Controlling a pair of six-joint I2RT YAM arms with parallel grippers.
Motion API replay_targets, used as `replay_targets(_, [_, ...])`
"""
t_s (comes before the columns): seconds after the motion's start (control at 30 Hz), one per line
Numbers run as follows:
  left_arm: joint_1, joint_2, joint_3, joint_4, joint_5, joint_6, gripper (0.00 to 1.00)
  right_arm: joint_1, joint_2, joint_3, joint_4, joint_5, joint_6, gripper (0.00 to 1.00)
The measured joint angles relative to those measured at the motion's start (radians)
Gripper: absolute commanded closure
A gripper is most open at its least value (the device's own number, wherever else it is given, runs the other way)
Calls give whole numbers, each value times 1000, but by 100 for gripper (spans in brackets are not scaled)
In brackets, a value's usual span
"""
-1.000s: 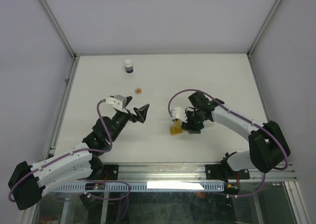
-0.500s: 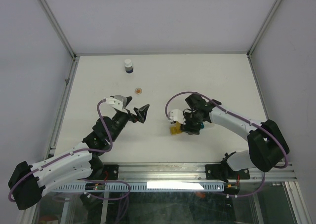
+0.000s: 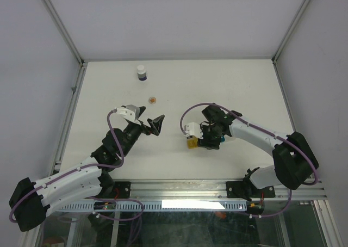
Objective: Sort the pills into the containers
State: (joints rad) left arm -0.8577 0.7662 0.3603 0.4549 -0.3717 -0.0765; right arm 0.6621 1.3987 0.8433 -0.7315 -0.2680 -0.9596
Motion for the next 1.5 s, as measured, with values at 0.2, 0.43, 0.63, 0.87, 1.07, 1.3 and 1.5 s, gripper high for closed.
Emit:
replay_targets(0.2, [0, 0, 0, 0, -5, 0, 1, 1, 1, 0, -6, 0, 1, 91])
replay_targets(0.43, [0, 0, 0, 0, -6, 0, 1, 3, 9, 11, -35, -24, -2, 91])
replay_targets(0.63, [0, -1, 0, 0, -6, 0, 1, 3, 23, 16, -41, -21, 2, 91])
replay_targets(0.87, [0, -1, 0, 0, -5, 1, 1, 2, 27, 28, -53, -26, 5, 91])
replay_targets(1.07, [0, -1, 0, 0, -6, 1, 1, 0, 29, 29, -48, -5, 11, 91])
replay_targets(1.3, [0, -1, 0, 0, -6, 2, 1, 1, 30, 30, -43, 18, 16, 91])
replay_targets(1.5, [0, -1, 0, 0, -6, 2, 1, 2, 32, 34, -47, 19, 16, 91])
